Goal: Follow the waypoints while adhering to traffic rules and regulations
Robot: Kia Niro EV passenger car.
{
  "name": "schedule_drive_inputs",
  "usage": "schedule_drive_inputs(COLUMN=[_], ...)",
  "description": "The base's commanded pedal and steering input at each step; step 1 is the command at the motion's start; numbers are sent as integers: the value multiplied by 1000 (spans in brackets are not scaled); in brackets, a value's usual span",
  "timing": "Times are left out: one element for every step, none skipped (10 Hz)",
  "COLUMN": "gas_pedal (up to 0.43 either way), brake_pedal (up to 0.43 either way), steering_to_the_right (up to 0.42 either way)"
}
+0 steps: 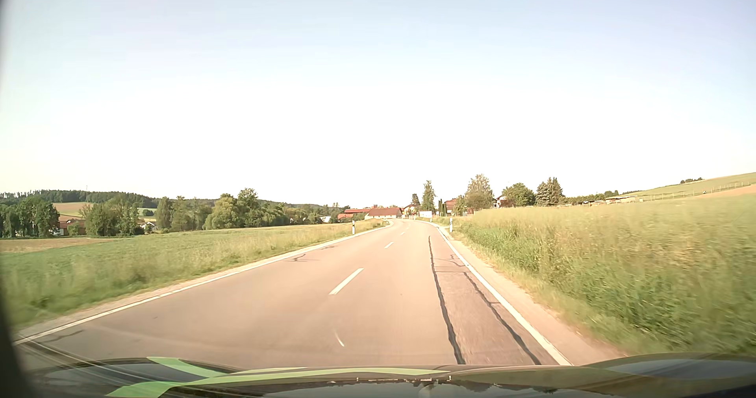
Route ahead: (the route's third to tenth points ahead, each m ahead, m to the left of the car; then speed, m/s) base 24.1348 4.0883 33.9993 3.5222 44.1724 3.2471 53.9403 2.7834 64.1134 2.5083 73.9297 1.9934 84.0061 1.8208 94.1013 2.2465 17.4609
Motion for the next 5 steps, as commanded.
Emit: schedule_drive_inputs(gas_pedal=[47,59,79,79,79], brake_pedal=[0,0,0,0,0], steering_to_the_right=[11,11,10,9,8])
